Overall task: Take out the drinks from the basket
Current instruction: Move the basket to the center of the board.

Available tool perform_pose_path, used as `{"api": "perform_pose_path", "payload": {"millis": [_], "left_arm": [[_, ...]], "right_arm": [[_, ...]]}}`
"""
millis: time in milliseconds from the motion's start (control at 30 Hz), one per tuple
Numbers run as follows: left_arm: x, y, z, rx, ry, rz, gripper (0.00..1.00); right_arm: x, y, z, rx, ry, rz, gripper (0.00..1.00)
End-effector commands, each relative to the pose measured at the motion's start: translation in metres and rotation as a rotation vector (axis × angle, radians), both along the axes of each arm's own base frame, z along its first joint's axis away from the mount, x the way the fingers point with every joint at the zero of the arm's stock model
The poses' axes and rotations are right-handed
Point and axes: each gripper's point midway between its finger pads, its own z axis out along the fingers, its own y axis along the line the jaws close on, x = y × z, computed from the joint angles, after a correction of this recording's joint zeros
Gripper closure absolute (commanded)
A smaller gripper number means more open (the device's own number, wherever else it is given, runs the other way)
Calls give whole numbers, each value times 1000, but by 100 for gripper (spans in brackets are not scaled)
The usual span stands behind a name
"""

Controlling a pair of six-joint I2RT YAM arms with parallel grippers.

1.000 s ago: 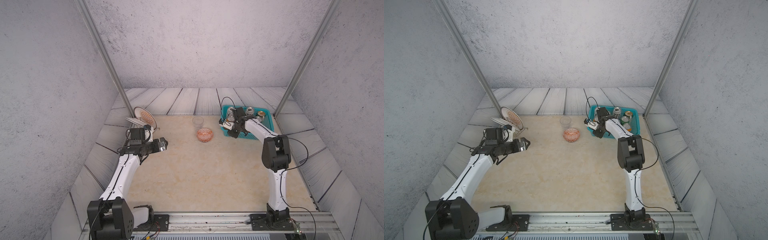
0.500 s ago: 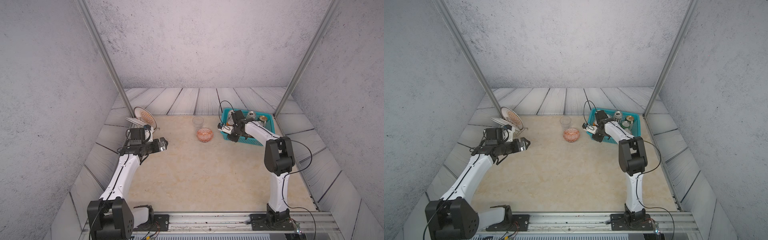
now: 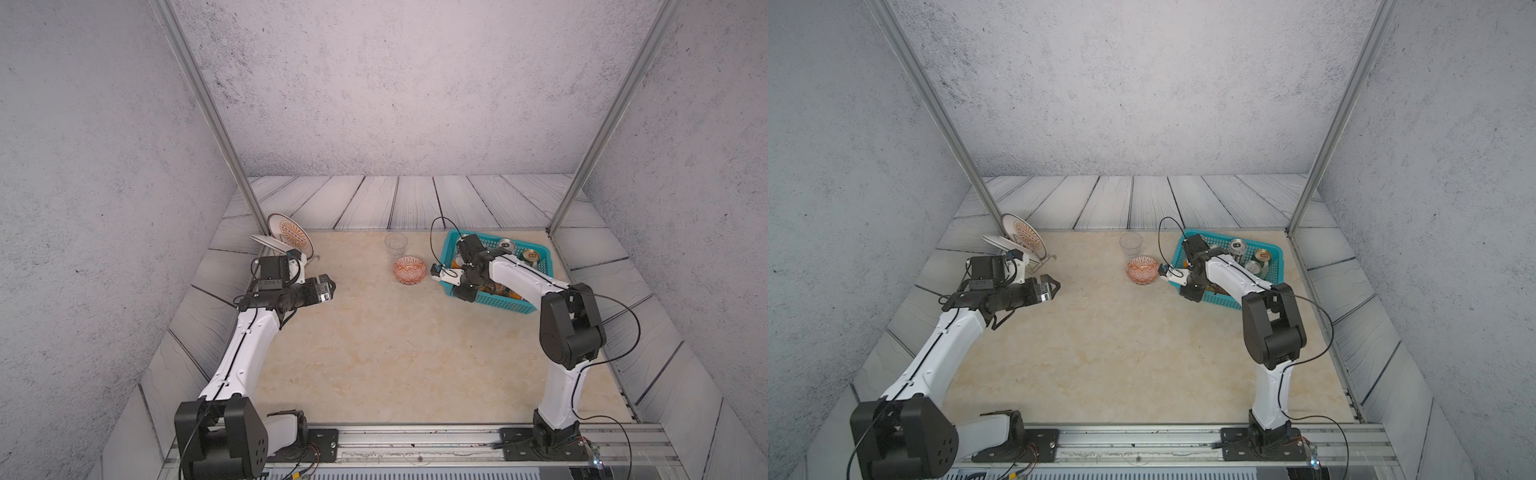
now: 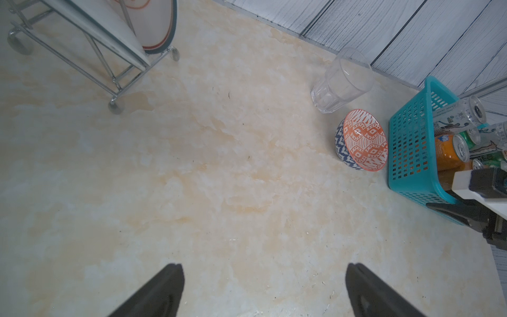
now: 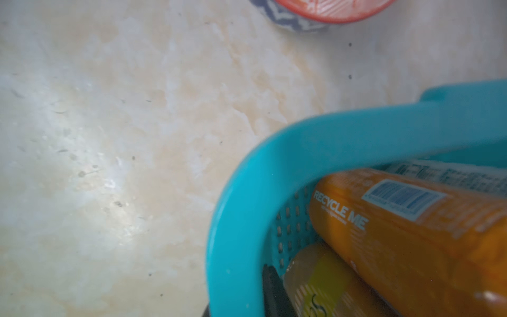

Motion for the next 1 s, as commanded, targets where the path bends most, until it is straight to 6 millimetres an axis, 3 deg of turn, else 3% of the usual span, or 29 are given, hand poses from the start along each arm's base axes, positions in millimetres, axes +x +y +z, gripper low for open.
{"api": "perform_pose_path", "payload": {"millis": [0, 467, 967], "left_arm": [[-1, 2, 4, -14, -9, 7, 1], [-1, 8, 5, -23, -12, 26, 1], [1, 15, 3, -44, -6, 51, 1]], "right_arm": [[-34, 12, 32, 74, 36, -55, 81], [-91, 50, 49, 115, 3, 81, 81], [-140, 96, 46, 119, 35, 262, 81]]}}
